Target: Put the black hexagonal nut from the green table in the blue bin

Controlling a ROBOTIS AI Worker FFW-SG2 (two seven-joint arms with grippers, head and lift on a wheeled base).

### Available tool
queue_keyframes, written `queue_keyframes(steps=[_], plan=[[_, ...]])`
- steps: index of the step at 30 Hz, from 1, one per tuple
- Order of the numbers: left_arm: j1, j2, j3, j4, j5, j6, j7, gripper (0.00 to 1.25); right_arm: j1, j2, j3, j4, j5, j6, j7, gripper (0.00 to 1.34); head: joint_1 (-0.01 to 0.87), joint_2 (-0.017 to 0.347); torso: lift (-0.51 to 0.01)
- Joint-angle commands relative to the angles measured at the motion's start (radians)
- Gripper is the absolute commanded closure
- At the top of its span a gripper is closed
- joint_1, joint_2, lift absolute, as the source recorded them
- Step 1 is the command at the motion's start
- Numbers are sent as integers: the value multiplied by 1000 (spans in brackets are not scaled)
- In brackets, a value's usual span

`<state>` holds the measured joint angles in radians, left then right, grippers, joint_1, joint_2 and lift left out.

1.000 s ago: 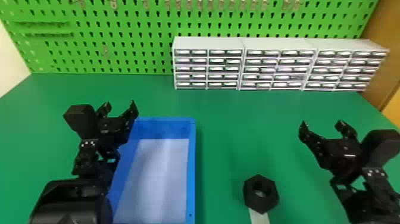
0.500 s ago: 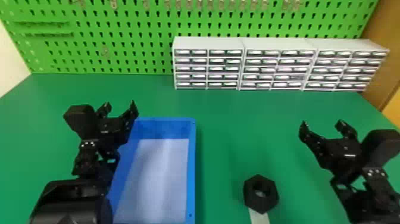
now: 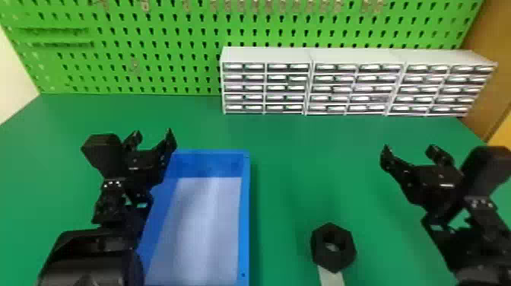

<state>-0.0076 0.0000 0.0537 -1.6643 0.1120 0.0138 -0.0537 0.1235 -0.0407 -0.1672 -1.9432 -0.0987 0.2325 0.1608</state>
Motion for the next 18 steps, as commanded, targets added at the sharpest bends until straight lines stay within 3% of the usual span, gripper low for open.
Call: queue_keyframes(steps=[1, 9, 18], plan=[[0, -3, 2, 0, -2, 0, 0, 509, -38, 2, 2, -51, -21, 162, -1, 300, 686, 51, -97], [0, -3, 0, 0, -2, 0, 0, 509, -116, -1, 8, -79, -122, 398, -1, 300, 686, 51, -97], [0, -3, 0, 0, -2, 0, 0, 507, -206, -10, -5, -117, -182, 692, -20, 300, 686, 51, -97]])
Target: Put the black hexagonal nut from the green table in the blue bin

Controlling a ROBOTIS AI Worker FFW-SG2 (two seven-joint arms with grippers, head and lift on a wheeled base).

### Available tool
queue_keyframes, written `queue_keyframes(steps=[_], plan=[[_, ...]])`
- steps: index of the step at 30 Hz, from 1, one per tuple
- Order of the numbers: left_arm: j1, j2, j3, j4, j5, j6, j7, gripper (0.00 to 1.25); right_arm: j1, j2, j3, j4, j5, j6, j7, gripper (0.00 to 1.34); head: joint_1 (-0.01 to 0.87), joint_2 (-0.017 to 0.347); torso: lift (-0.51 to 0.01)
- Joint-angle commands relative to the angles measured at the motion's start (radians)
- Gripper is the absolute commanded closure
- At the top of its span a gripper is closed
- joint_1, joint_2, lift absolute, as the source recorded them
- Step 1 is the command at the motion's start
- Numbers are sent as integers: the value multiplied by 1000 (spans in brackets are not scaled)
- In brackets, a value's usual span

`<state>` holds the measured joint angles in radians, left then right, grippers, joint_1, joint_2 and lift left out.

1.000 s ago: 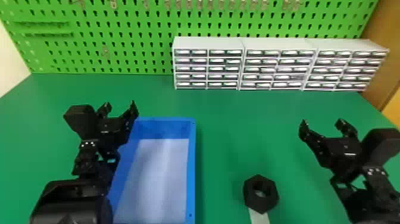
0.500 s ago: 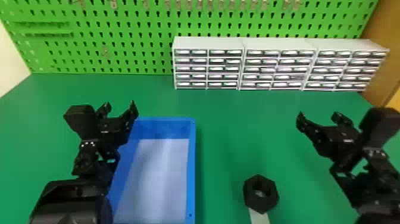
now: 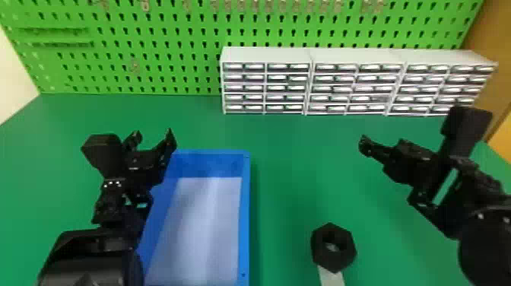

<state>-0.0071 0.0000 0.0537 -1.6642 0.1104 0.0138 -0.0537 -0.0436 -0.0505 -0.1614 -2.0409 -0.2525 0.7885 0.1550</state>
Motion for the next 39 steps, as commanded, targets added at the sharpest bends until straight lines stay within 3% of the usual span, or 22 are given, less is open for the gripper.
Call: queue_keyframes(steps=[1, 11, 14, 24, 31, 39], plan=[[-1, -3, 0, 0, 0, 0, 0, 507, -47, 0, -12, -25, -31, 163, -20, 300, 686, 51, -97], [1, -3, 0, 0, 0, 0, 0, 509, -122, -17, -32, -48, -206, 405, -193, 300, 686, 51, -97], [-1, -3, -2, 0, 0, 0, 0, 509, -151, -20, -55, -48, -234, 505, -209, 300, 686, 51, -97], [-2, -3, -2, 0, -3, 0, 0, 509, -240, -26, -84, -48, -222, 784, -238, 300, 686, 51, -97], [-2, -3, 0, 0, -6, 0, 0, 509, -276, -20, -92, -41, -166, 784, -238, 298, 686, 51, -97], [-4, -3, -2, 1, -9, 0, 0, 509, -299, -40, -73, 5, -159, 784, -238, 300, 686, 51, -97]])
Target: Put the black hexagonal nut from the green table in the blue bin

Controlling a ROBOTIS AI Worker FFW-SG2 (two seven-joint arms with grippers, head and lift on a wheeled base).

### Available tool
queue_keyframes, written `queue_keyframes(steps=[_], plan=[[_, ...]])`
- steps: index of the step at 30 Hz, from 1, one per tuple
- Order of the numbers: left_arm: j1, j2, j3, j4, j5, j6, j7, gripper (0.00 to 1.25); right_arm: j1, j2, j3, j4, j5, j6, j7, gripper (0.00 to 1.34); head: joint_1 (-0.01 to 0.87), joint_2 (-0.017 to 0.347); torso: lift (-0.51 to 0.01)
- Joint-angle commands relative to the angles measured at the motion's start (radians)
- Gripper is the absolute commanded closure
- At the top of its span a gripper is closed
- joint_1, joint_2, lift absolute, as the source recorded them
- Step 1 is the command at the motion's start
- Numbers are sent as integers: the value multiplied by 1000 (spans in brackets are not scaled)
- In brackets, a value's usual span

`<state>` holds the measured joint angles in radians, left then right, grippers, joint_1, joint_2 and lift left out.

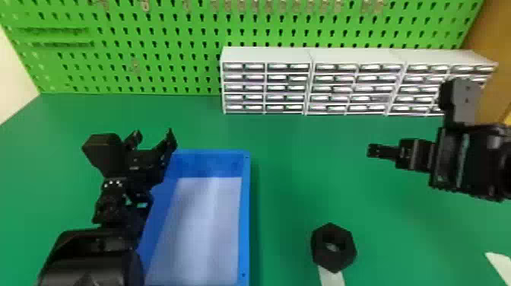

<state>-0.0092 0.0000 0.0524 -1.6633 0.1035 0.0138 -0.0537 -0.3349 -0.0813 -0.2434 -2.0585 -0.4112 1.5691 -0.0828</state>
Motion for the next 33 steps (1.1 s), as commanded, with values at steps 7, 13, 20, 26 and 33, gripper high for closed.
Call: queue_keyframes(steps=[7, 13, 20, 26, 33], plan=[[-2, -3, 1, 0, -4, 2, 0, 509, -1, -12, 0, 58, -9, 3, 0, 300, 686, 51, -97], [-3, -3, 4, 0, -5, 8, 0, 509, 13, -21, 9, 81, -24, 3, 0, 298, 686, 51, -97], [-3, -3, 6, 0, -5, 8, 0, 509, 50, -17, 39, 87, -54, 3, 0, 300, 686, 51, -97], [-2, -3, 7, 0, -5, 8, 0, 507, 79, -14, 73, 87, -83, 3, 0, 300, 686, 51, -97], [0, -3, 6, 0, -5, 9, 0, 509, 94, -18, 112, 87, -104, 3, 0, 300, 686, 51, -97]])
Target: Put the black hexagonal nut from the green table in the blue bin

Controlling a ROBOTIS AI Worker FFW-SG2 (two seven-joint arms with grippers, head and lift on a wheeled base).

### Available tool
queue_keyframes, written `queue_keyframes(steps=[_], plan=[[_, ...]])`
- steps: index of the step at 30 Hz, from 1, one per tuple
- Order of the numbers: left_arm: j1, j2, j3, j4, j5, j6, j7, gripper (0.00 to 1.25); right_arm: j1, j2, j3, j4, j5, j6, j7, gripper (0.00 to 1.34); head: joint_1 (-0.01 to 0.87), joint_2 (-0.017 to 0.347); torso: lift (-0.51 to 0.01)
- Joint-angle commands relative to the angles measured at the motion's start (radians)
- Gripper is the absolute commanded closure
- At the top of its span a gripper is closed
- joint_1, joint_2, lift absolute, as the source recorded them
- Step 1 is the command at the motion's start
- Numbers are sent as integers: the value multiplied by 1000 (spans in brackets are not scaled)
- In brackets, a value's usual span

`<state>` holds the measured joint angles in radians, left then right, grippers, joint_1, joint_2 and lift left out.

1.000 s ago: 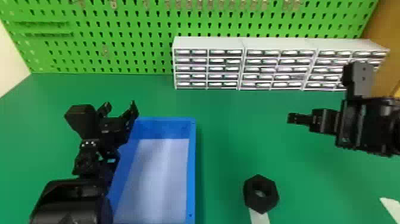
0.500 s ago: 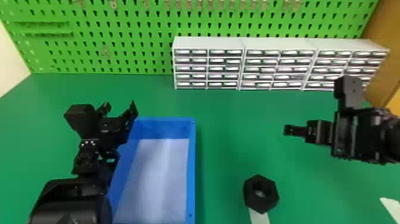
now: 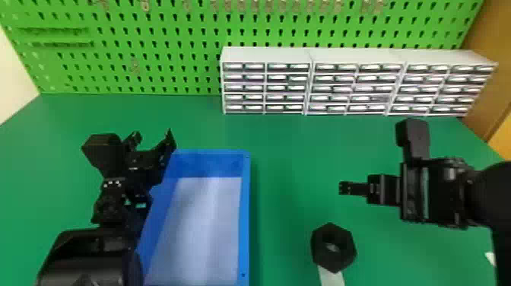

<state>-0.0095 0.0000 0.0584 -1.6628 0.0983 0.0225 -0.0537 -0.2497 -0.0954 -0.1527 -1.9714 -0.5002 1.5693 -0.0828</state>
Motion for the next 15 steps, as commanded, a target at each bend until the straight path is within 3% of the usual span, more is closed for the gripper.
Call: queue_keyframes(steps=[1, 15], plan=[[0, -3, 0, 0, 0, 0, 0, 509, 10, -6, 24, -1, -18, 3, 0, 300, 686, 51, -97], [5, -3, 3, -2, -2, -1, 0, 509, 53, -29, 50, -18, -92, 3, 0, 300, 686, 51, -97]])
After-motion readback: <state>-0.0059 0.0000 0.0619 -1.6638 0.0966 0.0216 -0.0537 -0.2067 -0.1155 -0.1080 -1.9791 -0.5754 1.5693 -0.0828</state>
